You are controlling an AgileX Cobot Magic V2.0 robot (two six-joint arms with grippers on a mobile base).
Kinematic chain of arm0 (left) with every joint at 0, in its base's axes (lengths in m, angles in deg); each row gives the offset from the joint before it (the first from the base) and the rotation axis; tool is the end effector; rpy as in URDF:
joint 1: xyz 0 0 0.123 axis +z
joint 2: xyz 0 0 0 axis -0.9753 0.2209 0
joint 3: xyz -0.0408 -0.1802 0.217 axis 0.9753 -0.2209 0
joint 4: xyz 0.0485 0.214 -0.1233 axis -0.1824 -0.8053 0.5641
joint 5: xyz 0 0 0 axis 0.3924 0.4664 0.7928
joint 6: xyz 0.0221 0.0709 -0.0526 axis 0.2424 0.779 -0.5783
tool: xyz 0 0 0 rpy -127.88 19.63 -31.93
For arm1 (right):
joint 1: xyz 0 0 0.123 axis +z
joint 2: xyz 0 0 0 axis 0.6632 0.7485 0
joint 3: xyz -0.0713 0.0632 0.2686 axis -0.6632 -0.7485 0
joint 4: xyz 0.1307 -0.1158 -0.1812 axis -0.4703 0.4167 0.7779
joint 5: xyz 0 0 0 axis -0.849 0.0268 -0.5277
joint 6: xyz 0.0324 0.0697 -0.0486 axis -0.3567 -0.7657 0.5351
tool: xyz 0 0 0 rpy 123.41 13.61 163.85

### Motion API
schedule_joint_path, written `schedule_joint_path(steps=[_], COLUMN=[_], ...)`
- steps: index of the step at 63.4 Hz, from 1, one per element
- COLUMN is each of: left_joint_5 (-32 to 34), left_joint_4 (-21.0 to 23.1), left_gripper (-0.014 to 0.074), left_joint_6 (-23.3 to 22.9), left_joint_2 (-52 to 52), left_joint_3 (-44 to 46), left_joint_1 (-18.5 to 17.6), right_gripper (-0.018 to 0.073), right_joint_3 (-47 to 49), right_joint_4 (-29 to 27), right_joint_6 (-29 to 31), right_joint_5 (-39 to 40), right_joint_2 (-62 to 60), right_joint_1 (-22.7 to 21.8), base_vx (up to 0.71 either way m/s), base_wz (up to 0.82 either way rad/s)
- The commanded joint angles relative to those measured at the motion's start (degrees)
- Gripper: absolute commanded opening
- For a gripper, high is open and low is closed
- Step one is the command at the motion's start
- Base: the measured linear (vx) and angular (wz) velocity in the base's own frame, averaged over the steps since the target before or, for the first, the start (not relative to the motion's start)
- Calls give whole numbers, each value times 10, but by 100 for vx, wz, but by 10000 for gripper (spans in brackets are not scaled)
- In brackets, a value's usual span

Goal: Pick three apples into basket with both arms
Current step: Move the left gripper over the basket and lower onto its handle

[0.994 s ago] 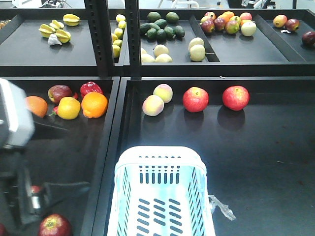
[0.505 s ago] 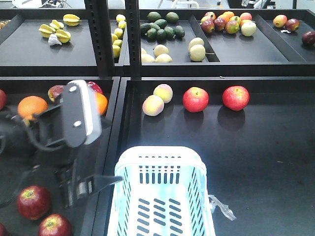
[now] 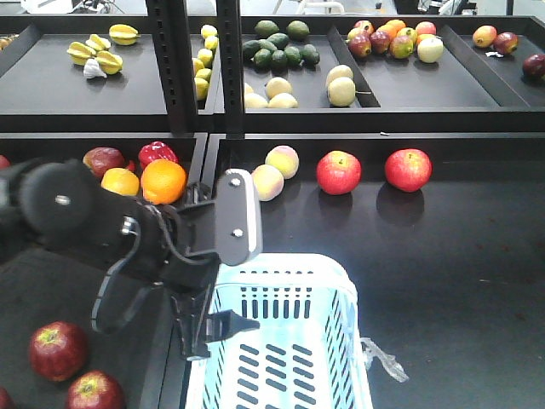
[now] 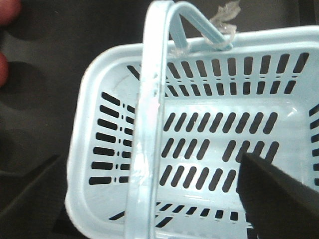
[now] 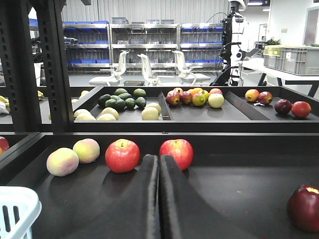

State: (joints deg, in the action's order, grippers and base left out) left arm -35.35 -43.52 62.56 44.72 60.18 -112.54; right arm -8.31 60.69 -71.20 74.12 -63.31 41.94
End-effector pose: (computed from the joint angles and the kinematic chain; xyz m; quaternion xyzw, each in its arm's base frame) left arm 0.2414 -0.2066 0.2770 0.6663 0.6631 -0.1162 0.3207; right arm 0.0566 0.0004 0.2029 -0.0016 0.6857 0.0030 0.7278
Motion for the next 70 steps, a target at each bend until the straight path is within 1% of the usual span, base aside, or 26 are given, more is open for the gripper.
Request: schedule_joint_path(steps=[1, 9, 21, 38, 45, 47, 54, 68, 69, 70], left_joint_5=[24, 29, 59, 65, 81, 85, 90, 91, 91, 91], left_joint_4=[8, 4, 3, 3, 4, 4, 8, 7, 7, 7], left_gripper=[641, 627, 591, 573, 530, 508, 383, 11, -10, -9], left_joint_6=[-5, -5, -5, -5, -5, -5, -5, -5, -5, -5], left_joint_2=[-1, 16, 39, 60, 61, 61, 61, 61, 61, 61], left_joint_3=[20, 20, 20, 20, 20, 20, 20, 20, 20, 20], left_joint_1=[-7, -7, -7, -7, -7, -7, -7, -7, -7, -7], right_gripper=[-9, -9, -9, -9, -9, -9, -9, -9, -9, -9], right_joint_3=[-8, -8, -8, -8, -8, -8, -8, -8, -8, -8], right_joint_4=[0, 0, 0, 0, 0, 0, 0, 0, 0, 0], right_joint_6=[-1, -1, -1, -1, -1, -1, -1, -1, -1, -1], right_joint_5=[43, 43, 43, 43, 43, 43, 43, 43, 43, 43], right_joint_2=[-6, -6, -6, -6, -6, -6, -6, -6, -6, -6], right_joint_1=[-3, -3, -3, -3, -3, -3, -3, -3, -3, -3], base_vx=[0, 0, 0, 0, 0, 0, 0, 0, 0, 0], base_wz=[0, 0, 0, 0, 0, 0, 0, 0, 0, 0])
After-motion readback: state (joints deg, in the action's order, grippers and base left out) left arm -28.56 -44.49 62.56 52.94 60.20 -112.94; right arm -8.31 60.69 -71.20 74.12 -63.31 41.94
